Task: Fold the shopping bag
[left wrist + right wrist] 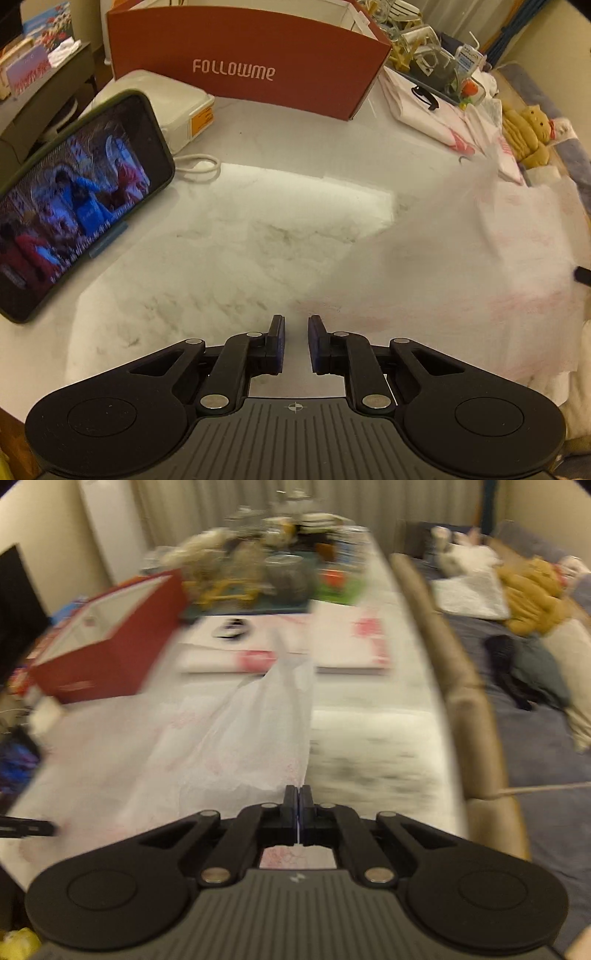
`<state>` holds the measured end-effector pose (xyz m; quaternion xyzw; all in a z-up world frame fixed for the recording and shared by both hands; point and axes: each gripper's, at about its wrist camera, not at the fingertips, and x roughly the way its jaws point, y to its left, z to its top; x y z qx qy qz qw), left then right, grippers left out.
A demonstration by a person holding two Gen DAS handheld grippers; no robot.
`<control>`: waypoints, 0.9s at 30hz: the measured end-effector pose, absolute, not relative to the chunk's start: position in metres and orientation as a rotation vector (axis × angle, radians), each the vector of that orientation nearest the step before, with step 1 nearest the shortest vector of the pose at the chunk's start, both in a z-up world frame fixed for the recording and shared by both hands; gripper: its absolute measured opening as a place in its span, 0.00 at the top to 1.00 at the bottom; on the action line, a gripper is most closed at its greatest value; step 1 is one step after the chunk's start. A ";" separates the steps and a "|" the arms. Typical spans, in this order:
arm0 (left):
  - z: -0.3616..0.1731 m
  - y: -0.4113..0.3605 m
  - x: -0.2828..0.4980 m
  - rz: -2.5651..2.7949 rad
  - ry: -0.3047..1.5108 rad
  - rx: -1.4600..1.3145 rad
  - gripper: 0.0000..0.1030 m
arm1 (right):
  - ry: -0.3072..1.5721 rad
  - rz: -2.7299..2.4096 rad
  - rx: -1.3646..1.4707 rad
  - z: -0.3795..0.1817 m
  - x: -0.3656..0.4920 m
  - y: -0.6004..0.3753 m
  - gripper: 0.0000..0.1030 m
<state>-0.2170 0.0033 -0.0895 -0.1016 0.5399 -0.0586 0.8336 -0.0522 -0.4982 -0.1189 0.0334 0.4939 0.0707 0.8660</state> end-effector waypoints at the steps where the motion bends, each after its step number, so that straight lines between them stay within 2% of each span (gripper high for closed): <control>1: -0.089 0.003 -0.216 -0.122 1.145 -0.209 0.86 | 1.032 0.095 0.000 -0.121 -0.053 -0.508 1.00; 4: -0.089 0.004 -0.215 -0.118 1.146 -0.194 0.86 | 1.074 0.017 -0.100 -0.133 -0.058 -0.536 1.00; 9: -0.071 0.000 -0.221 -0.273 1.095 -0.327 0.85 | 1.095 0.028 -0.066 -0.147 -0.073 -0.546 1.00; 11: -0.052 -0.016 -0.216 -0.332 1.037 -0.294 0.85 | 1.092 0.052 -0.066 -0.149 -0.076 -0.537 1.00; 12: -0.044 -0.028 -0.211 -0.352 1.012 -0.246 0.80 | 1.089 0.066 -0.081 -0.149 -0.078 -0.530 1.00; 14: -0.030 -0.058 -0.201 -0.389 0.969 -0.130 0.48 | 1.086 0.098 -0.126 -0.151 -0.080 -0.516 1.00; 15: -0.028 -0.074 -0.196 -0.414 0.953 -0.078 0.44 | 1.082 0.122 -0.156 -0.151 -0.081 -0.507 1.00; 21: -0.055 -0.167 -0.155 -0.530 0.950 0.205 0.43 | 1.050 0.279 -0.290 -0.149 -0.093 -0.466 1.00; 27: -0.075 -0.163 -0.151 -0.400 1.006 0.250 0.42 | 1.049 0.325 -0.236 -0.139 -0.107 -0.473 1.00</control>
